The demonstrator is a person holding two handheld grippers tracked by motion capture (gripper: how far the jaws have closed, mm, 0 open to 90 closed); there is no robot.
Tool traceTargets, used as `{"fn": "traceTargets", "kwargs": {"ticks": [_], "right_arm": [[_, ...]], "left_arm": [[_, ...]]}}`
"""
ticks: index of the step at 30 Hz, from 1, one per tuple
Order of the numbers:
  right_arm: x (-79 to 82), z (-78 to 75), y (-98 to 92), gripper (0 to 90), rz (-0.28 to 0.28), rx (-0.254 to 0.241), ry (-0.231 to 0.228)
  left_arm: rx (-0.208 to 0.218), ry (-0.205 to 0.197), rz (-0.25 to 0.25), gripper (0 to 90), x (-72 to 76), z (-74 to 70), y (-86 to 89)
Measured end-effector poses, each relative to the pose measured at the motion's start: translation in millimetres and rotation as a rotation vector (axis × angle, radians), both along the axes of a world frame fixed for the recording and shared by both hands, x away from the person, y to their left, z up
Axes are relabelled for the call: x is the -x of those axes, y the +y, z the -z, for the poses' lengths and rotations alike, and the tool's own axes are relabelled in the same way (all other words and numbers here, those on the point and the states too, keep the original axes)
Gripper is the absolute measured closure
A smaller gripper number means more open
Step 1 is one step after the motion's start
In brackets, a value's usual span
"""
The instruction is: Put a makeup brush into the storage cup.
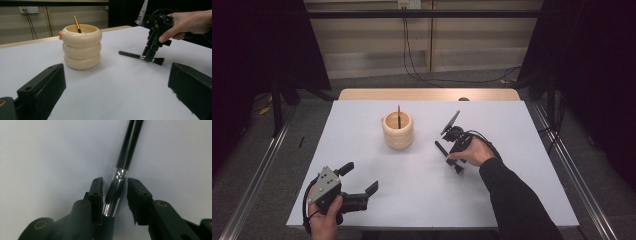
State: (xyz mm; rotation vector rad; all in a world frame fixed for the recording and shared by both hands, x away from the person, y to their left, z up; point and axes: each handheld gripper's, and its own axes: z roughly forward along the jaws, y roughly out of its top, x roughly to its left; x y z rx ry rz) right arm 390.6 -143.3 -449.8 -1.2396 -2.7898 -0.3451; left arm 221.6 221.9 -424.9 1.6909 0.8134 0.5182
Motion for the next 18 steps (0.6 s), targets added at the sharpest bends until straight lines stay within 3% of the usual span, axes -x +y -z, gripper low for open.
{"fn": "traceTargets", "kwargs": {"ticks": [6,11,18], "right_arm": [[-0.9,0.7,0.3,77.6,0.010,0.026,-0.017],[-0.5,0.6,0.7,78.3,0.008,0.030,-0.021],[-2.2,-1.2,-1.6,78.6,0.027,0.027,0.016]], "left_arm": [[0.000,0.001,0.004,1.4,-0.4,0.2,-0.4],[-0.003,0.002,0.001,1.4,-0.6,0.3,0.0],[0.006,0.002,0.008,1.5,-0.6,0.3,0.2]]}}
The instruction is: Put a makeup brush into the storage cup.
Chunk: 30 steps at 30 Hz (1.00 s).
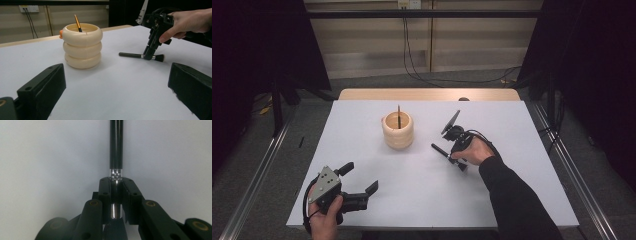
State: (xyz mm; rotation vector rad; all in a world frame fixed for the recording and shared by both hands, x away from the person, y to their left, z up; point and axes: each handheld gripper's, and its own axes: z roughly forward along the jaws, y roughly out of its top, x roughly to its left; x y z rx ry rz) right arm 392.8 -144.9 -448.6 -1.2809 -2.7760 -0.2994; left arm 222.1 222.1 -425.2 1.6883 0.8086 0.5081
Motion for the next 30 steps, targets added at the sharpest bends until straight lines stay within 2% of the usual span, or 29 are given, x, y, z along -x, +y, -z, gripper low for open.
{"fn": "traceTargets", "kwargs": {"ticks": [2,3,5,9,14,19,25,30], "right_arm": [[0.3,0.5,-1.2,78.6,0.009,-0.014,0.000],[-0.2,0.3,-3.0,78.6,-0.007,-0.009,-0.003],[0.3,-1.7,-6.1,78.6,-0.002,-0.009,-0.010],[2.2,-9.2,-13.6,78.6,0.010,-0.047,-0.028],[4.5,-14.4,-17.5,78.6,0.014,-0.063,-0.033],[7.2,-20.7,-23.2,78.6,0.042,-0.108,-0.058],[12.7,-27.9,-29.4,78.6,0.039,-0.125,-0.077],[17.3,-32.0,-34.9,78.6,0.033,-0.160,-0.104]], "left_arm": [[0.001,0.000,0.000,1.5,1.0,-0.4,-1.3],[0.000,0.002,0.000,1.5,0.8,-0.1,-1.6],[0.001,0.003,-0.002,1.4,0.4,-0.1,-0.9],[0.004,0.004,-0.008,1.4,-0.2,0.0,-0.1],[0.004,-0.003,-0.004,1.4,0.6,-0.1,0.3],[0.009,-0.008,-0.003,1.5,0.9,0.1,1.0],[0.001,-0.004,-0.009,1.4,0.6,0.1,0.9],[0.001,0.005,-0.025,1.5,-0.2,0.4,0.8]]}}
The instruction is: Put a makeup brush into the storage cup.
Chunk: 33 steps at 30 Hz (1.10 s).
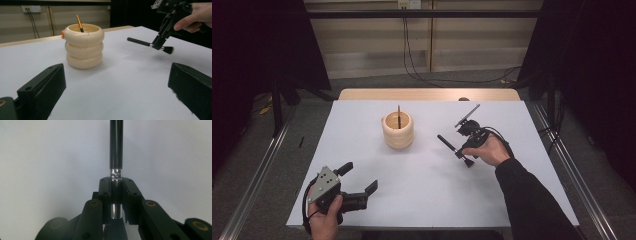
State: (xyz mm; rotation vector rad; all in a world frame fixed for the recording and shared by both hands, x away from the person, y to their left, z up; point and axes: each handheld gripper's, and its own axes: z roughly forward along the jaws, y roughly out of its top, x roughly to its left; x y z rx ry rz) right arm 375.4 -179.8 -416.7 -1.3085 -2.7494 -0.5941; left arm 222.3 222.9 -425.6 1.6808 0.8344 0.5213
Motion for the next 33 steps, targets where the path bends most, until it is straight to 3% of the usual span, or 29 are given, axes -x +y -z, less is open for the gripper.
{"fn": "traceTargets", "kwargs": {"ticks": [7,13,20,26,27,29,31,33], "right_arm": [[8.9,2.8,-6.3,78.6,-0.005,-0.022,-0.020],[17.3,-6.5,-19.1,78.6,0.035,-0.091,-0.084],[24.3,-8.4,-26.9,78.6,0.061,-0.126,-0.130],[33.9,-11.5,-32.3,78.6,0.063,-0.204,-0.230],[33.9,-11.5,-32.3,78.6,0.063,-0.204,-0.230],[37.2,-14.5,-35.9,78.6,0.065,-0.250,-0.284],[38.3,-15.6,-36.3,78.6,0.074,-0.248,-0.295],[39.5,-16.7,-38.6,78.6,0.082,-0.287,-0.313]], "left_arm": [[-0.002,-0.002,-0.001,1.5,-0.2,-0.4,1.2],[0.003,-0.003,-0.006,1.5,-1.3,-0.3,0.8],[0.004,-0.002,-0.005,1.5,-1.3,-0.3,1.1],[0.017,-0.005,0.023,1.4,-0.7,-0.7,1.6],[0.017,-0.005,0.023,1.5,-0.7,-0.7,1.6],[0.014,-0.002,0.015,1.4,-0.8,-0.6,2.0],[0.014,-0.004,0.015,1.5,-0.7,-0.6,1.9],[0.011,-0.007,0.016,1.5,-0.8,-0.7,1.8]]}}
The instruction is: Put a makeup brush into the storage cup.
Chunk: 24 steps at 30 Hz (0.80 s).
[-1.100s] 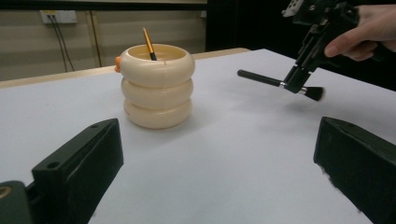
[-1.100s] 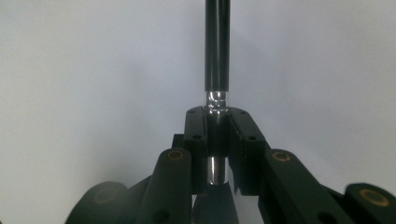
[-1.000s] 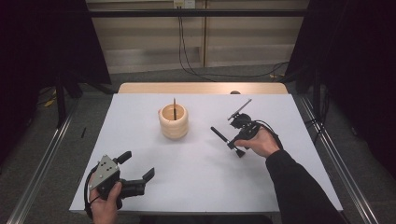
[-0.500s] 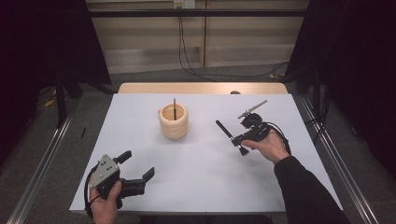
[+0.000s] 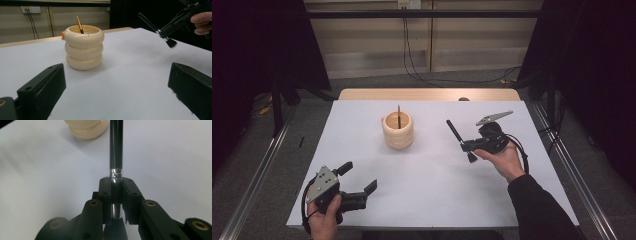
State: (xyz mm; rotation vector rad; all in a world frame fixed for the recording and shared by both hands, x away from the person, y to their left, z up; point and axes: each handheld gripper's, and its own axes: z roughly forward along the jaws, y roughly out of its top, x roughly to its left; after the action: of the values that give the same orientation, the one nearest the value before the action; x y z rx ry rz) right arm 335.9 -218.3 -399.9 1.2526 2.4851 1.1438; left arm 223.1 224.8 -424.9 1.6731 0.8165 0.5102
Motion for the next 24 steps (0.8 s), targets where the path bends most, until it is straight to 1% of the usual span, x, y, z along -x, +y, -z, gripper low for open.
{"fn": "traceTargets", "kwargs": {"ticks": [1,2,3,4,5,7,10,11,12,13,14,15,18,19,21,22,23,24], "right_arm": [[0.6,-0.5,-1.0,78.6,0.004,-0.011,-0.017],[1.9,-2.0,-2.7,78.6,0.026,-0.021,-0.031],[1.9,-2.0,-2.7,78.6,0.026,-0.021,-0.031],[2.9,-2.5,-3.4,78.6,0.036,-0.033,-0.042],[3.7,-2.7,-4.9,78.6,0.029,-0.053,-0.058],[5.7,-2.9,-6.1,78.6,0.036,-0.075,-0.085],[9.3,-3.2,-9.2,78.6,0.046,-0.115,-0.116],[12.8,-4.0,-11.3,78.6,0.044,-0.132,-0.147],[14.2,-4.0,-12.5,78.6,0.043,-0.152,-0.163],[14.2,-4.0,-12.5,78.6,0.043,-0.152,-0.163],[16.7,-4.1,-15.3,78.6,0.055,-0.169,-0.181],[16.7,-4.1,-15.3,78.6,0.055,-0.169,-0.181],[19.3,-4.1,-20.1,78.6,0.063,-0.204,-0.206],[20.6,-4.8,-22.7,78.6,0.063,-0.217,-0.228],[20.9,-5.2,-24.1,78.6,0.064,-0.226,-0.229],[21.4,-5.6,-25.2,78.6,0.070,-0.233,-0.235],[22.9,-6.7,-27.2,78.6,0.077,-0.253,-0.254],[22.9,-6.7,-27.2,78.6,0.077,-0.253,-0.254]], "left_arm": [[-0.001,0.002,-0.002,1.5,0.0,0.0,0.0],[-0.002,0.002,-0.003,1.5,-0.3,0.0,0.4],[-0.002,0.002,-0.003,1.4,-0.3,0.0,0.4],[-0.003,0.002,-0.009,1.4,-0.1,-0.2,0.2],[0.004,0.004,-0.017,1.5,-0.1,-0.1,0.0],[0.014,0.002,-0.016,1.5,-0.7,-0.2,0.0],[0.014,0.002,-0.018,1.5,-0.2,-0.2,0.9],[0.014,0.004,-0.020,1.5,-0.1,-0.3,1.2],[0.016,0.004,-0.021,1.5,-0.3,-0.2,1.4],[0.016,0.004,-0.021,1.5,-0.3,-0.2,1.4],[0.012,0.004,-0.025,1.4,-0.2,-0.3,1.5],[0.016,0.003,-0.021,1.4,-0.2,-0.2,1.4],[0.021,0.005,-0.022,1.5,-0.1,-0.2,1.1],[0.021,0.004,-0.024,1.5,-0.3,0.0,1.0],[0.032,0.003,-0.020,1.5,-0.6,0.1,1.2],[0.029,0.003,-0.020,1.5,-0.5,0.0,1.4],[0.031,0.005,-0.021,1.5,-0.4,0.1,1.4],[0.040,0.007,-0.021,1.5,-0.3,0.2,1.4]]}}
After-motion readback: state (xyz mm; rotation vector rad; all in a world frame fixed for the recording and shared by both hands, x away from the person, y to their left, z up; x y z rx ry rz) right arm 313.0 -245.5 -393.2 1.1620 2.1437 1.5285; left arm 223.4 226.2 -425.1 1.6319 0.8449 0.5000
